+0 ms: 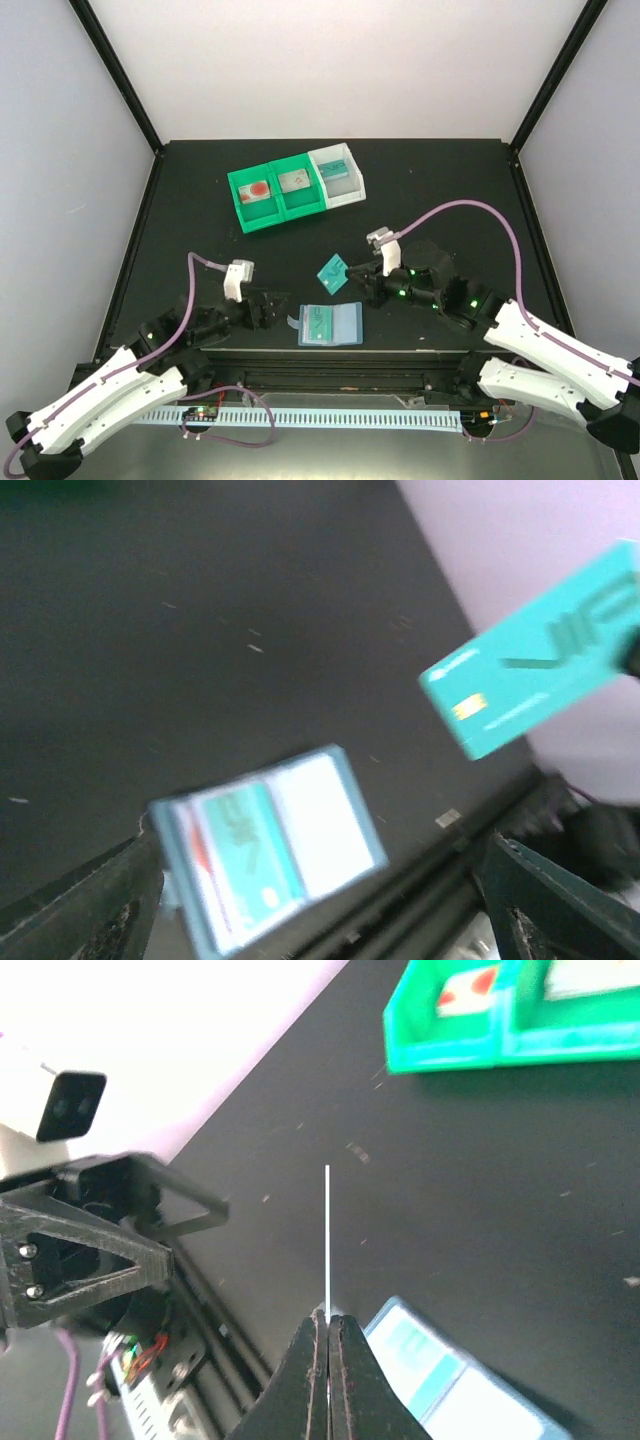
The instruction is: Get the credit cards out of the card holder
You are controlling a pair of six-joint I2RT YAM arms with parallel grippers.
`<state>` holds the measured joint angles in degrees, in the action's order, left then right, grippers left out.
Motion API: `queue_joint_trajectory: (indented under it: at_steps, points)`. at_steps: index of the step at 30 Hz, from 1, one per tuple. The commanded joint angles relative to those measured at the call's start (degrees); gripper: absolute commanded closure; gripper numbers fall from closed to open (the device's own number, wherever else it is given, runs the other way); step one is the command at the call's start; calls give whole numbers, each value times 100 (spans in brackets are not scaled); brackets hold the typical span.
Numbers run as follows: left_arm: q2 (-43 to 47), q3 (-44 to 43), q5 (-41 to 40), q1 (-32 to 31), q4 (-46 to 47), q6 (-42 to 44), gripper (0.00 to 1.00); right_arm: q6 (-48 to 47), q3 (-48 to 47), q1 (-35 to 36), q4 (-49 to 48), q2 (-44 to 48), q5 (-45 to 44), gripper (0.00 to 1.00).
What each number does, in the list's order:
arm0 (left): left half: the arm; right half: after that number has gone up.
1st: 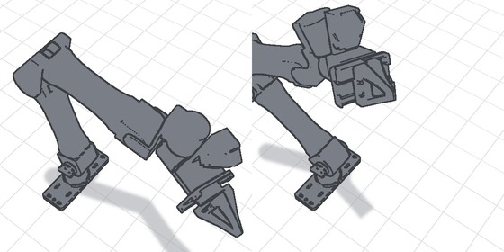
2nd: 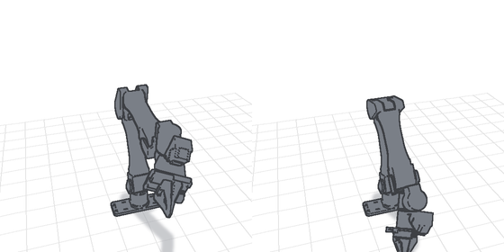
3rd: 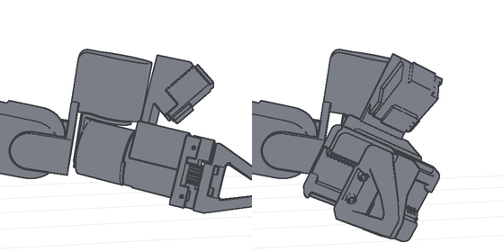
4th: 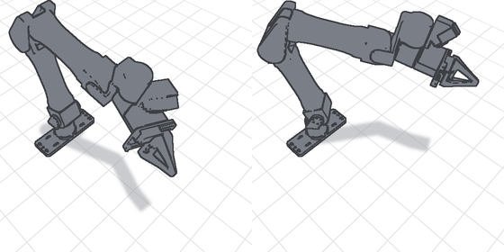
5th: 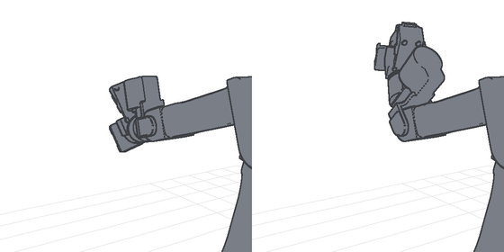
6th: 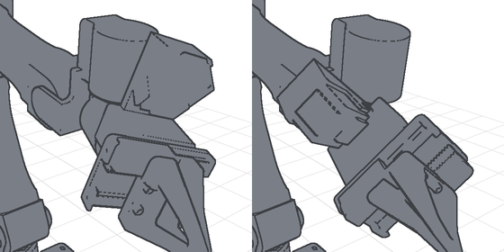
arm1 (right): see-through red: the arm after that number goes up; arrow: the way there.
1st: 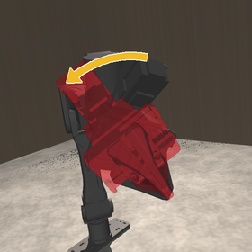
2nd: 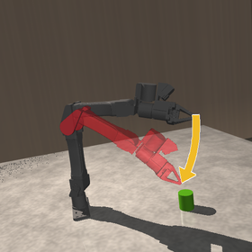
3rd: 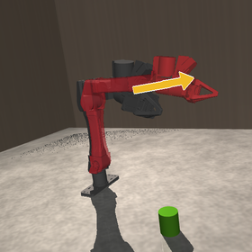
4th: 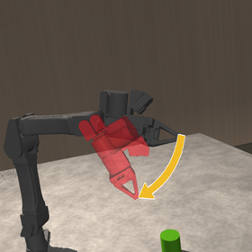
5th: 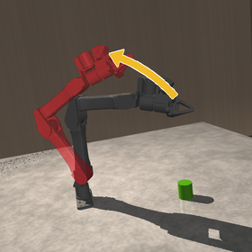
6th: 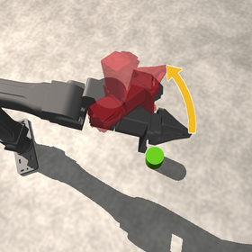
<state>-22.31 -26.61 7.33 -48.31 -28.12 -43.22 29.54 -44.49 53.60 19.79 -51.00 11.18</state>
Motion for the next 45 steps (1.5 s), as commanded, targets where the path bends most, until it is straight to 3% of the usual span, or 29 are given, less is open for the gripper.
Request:
queue_joint_trajectory:
  at_steps: [1, 6, 11, 20, 26, 36, 41, 45]
  points:
    - [-411, -611, -1865, 41, -645, -352, 13, 152, -295, -34, 222, 246, -1407, 99]
    - [-1392, -1150, -2917, 77, -656, -201, 27, 353, -243, -36, 339, 596, -1966, 99]
    - [-2521, -1826, -3474, 365, -504, 10, 30, 578, 41, -39, 234, 979, -1966, 99]
    - [-4546, -2644, -2736, 1452, 630, 402, 35, 936, 641, -34, 17, 1345, -1529, 99]
    - [-5799, -3254, -2319, 1929, 1072, 427, 45, 984, 746, -34, 0, 1488, -1327, 99]
    - [-7434, -4490, -2612, 2264, 1077, 700, 48, 831, 735, -35, 247, 1679, -1254, 99]
    - [-8222, -5270, -2682, 2406, 592, 771, 49, 840, 760, -34, 208, 1691, -1164, 99]
    - [-8497, -5400, -2698, 2494, 630, 789, 50, 783, 731, -35, 266, 1665, -1150, 99]
